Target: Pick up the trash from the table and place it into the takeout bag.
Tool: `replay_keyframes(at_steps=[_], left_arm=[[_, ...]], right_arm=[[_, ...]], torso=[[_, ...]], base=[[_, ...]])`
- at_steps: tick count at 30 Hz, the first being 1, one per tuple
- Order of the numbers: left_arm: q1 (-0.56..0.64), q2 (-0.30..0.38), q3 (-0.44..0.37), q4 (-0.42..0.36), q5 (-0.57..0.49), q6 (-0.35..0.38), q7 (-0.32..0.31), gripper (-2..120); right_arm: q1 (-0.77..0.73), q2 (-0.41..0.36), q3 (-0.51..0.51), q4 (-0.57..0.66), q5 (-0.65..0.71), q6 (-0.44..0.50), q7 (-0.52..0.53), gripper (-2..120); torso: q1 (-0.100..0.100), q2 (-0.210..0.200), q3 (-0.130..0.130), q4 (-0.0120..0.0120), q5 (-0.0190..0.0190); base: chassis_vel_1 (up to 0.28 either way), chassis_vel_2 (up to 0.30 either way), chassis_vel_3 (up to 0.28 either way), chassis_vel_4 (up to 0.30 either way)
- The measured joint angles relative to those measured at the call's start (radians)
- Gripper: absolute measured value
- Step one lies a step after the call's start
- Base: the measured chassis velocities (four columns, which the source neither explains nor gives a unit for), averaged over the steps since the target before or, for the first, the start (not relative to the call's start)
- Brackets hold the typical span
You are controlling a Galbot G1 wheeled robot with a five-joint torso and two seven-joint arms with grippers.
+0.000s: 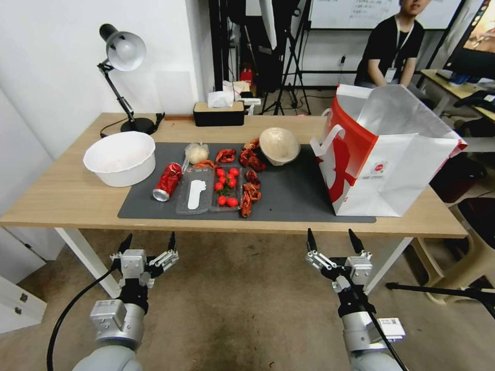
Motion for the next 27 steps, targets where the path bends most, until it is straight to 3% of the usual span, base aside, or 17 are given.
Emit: replay_keyframes(at_steps=[5, 7, 14, 24, 27], left_arm=[[0.002, 0.001, -0.002, -0.002, -0.001, 0.000, 0.000, 100], [0.005, 0.001, -0.005, -0.008, -0.001, 0.000, 0.000, 100], [0.009, -0.004, -0.013, -0.020, 0.002, 0.002, -0.001, 100], [0.026, -0.017, -0.011, -0.025, 0.027, 0.002, -0.001, 100], [0.036, -0.028, -0.010, -0.030, 0.037, 0.002, -0.001, 100]], right_arm=[[0.010, -0.011, -0.037, 0.017, 0.067, -0.033, 0.000, 100], [0.041, -0.019, -0.067, 0.057, 0.209, -0.093, 0.000, 100], [0.186, -0.044, -0.097, 0.128, 0.480, -0.260, 0.053, 100], [0.407, -0.063, -0.147, 0.061, 0.805, -0.291, 0.116, 100], [0.521, -0.036, -0.174, 0.016, 0.939, -0.278, 0.192, 100]], torso=[[0.000, 0.000, 0.000, -0.0001, 0.0000], [0.000, 0.000, 0.000, 0.0000, 0.0000], [0.000, 0.000, 0.000, 0.0000, -0.0001], [0.000, 0.000, 0.000, -0.0001, 0.0001], [0.000, 0.000, 0.000, 0.0001, 0.0000]], base=[[0.000, 0.000, 0.000, 0.000], [0.000, 0.000, 0.000, 0.000], [0.000, 0.000, 0.000, 0.000], [0.000, 0.000, 0.000, 0.000], [0.000, 0.000, 0.000, 0.000]])
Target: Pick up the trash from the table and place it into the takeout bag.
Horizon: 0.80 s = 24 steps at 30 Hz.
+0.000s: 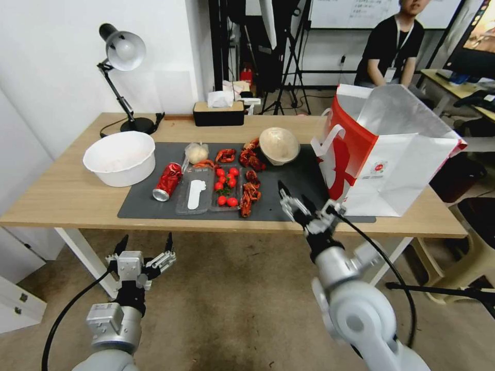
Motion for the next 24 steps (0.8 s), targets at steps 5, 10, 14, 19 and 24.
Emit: replay_keyframes(at_steps=[5, 10, 14, 19, 24], left_arm=[[0.014, -0.003, -0.012, -0.004, 0.001, -0.001, 0.000, 100], [0.023, -0.003, -0.021, -0.004, 0.000, -0.005, -0.001, 100], [0.022, -0.007, -0.024, -0.005, -0.001, -0.006, -0.001, 100], [0.013, -0.003, -0.022, -0.005, -0.002, -0.002, -0.001, 100], [0.011, -0.004, -0.020, -0.007, -0.001, 0.001, -0.001, 100]], right_arm=[[0.115, 0.029, -0.002, -0.060, 0.068, 0.014, 0.095, 100], [0.227, 0.060, -0.001, -0.150, 0.108, 0.025, 0.236, 100], [0.298, 0.083, 0.004, -0.236, 0.123, 0.036, 0.334, 100], [0.359, 0.112, 0.002, -0.303, 0.135, 0.038, 0.404, 100], [0.390, 0.136, -0.007, -0.330, 0.141, 0.028, 0.436, 100]], torso=[[0.000, 0.000, 0.000, 0.0000, 0.0001], [0.000, 0.000, 0.000, 0.0000, 0.0000], [0.000, 0.000, 0.000, 0.0000, 0.0000], [0.000, 0.000, 0.000, -0.0002, -0.0001], [0.000, 0.000, 0.000, 0.0000, -0.0001]], base=[[0.000, 0.000, 0.000, 0.000], [0.000, 0.000, 0.000, 0.000], [0.000, 0.000, 0.000, 0.000], [0.000, 0.000, 0.000, 0.000], [0.000, 0.000, 0.000, 0.000]])
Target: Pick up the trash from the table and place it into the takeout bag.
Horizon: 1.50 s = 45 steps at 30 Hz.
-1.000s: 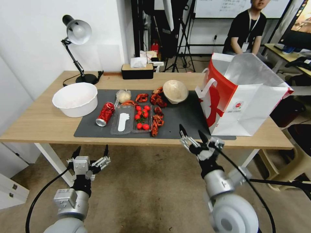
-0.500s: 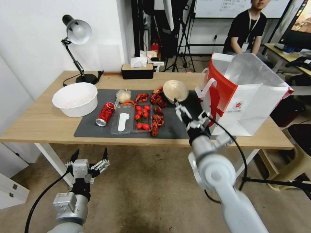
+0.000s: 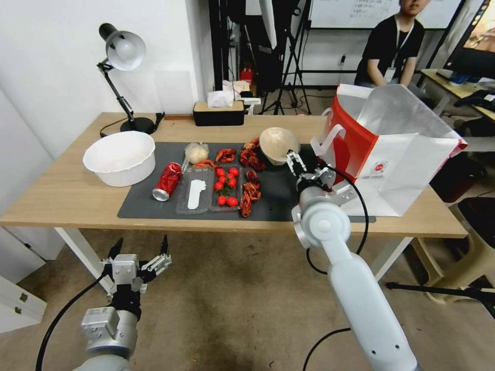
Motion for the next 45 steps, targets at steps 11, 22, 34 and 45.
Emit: replay_keyframes(at_steps=[11, 22, 34, 45], left_arm=[[0.006, 0.000, -0.004, -0.004, 0.000, 0.001, 0.000, 100], [0.006, 0.003, -0.003, -0.005, 0.001, 0.004, -0.001, 100], [0.006, 0.004, -0.002, -0.009, 0.003, 0.007, -0.001, 100], [0.022, 0.001, -0.001, -0.022, 0.009, 0.008, -0.001, 100]], right_arm=[[0.073, 0.015, -0.007, -0.051, 0.013, -0.064, 0.104, 100], [0.128, 0.024, -0.017, -0.101, 0.040, -0.113, 0.162, 100], [0.160, 0.021, -0.014, -0.127, 0.064, -0.124, 0.171, 100], [0.214, 0.034, -0.017, -0.181, 0.081, -0.130, 0.177, 100]], torso=[[0.000, 0.000, 0.000, -0.0001, 0.0000], [0.000, 0.000, 0.000, 0.0000, 0.0001], [0.000, 0.000, 0.000, -0.0001, 0.0001], [0.000, 0.000, 0.000, 0.0000, 0.0000]], base=[[0.000, 0.000, 0.000, 0.000], [0.000, 0.000, 0.000, 0.000], [0.000, 0.000, 0.000, 0.000], [0.000, 0.000, 0.000, 0.000]])
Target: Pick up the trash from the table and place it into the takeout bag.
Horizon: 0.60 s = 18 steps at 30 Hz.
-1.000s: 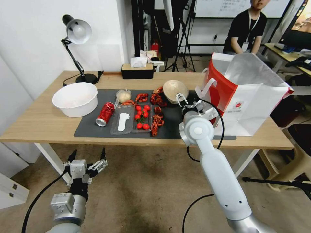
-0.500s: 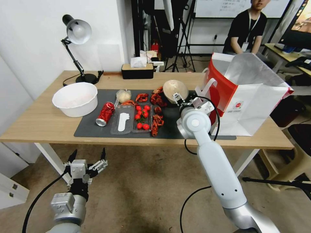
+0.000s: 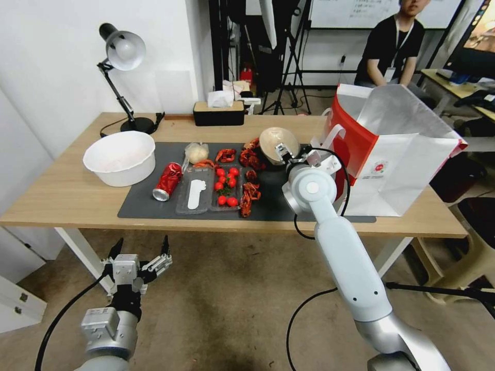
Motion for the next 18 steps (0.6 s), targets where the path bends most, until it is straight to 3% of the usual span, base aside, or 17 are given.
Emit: replay_keyframes(at_steps=[18], left_arm=[[0.004, -0.008, -0.001, -0.008, 0.008, -0.002, 0.000, 100]], right_arm=[[0.084, 0.046, -0.007, -0.170, -0.022, -0.018, 0.038, 100]], torso=[[0.000, 0.000, 0.000, 0.0000, 0.0001]], base=[[0.000, 0.000, 0.000, 0.000]])
